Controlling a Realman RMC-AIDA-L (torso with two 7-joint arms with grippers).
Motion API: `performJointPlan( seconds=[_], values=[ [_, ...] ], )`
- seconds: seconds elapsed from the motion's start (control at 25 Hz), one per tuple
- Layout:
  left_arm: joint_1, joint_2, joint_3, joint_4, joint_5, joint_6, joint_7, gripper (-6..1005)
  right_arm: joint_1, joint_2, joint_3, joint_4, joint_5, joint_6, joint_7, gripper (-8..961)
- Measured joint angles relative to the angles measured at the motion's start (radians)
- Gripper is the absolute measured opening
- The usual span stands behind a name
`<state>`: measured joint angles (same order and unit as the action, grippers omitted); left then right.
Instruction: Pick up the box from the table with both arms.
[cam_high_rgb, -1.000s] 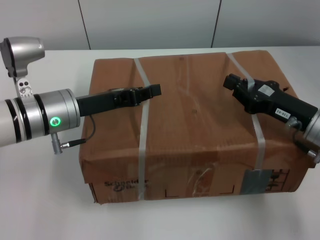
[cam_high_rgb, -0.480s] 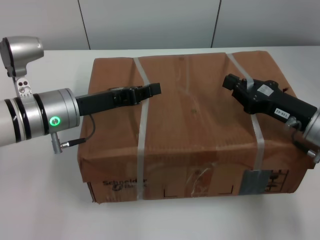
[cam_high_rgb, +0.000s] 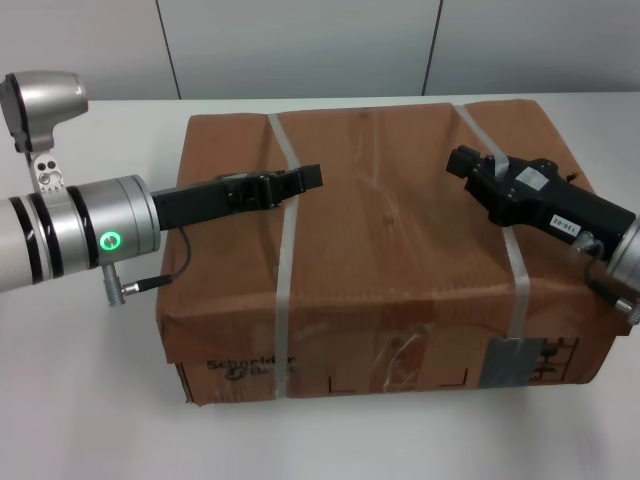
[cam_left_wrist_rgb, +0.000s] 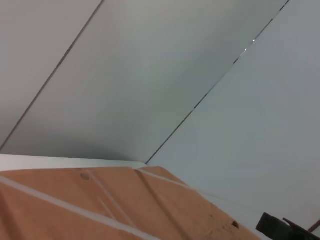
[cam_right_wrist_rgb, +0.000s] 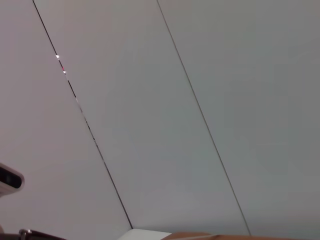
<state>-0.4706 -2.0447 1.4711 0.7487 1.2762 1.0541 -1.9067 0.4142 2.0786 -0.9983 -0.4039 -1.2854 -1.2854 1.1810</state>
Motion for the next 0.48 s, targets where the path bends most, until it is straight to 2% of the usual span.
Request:
performJointPlan(
  seconds=[0.48],
  values=[
    [0.001, 0.000, 0.000, 0.000, 0.000, -0.004, 0.000, 94, -0.014, 0.000, 0.005, 0.003, 0.015, -0.052, -0.077, 81]
  ],
)
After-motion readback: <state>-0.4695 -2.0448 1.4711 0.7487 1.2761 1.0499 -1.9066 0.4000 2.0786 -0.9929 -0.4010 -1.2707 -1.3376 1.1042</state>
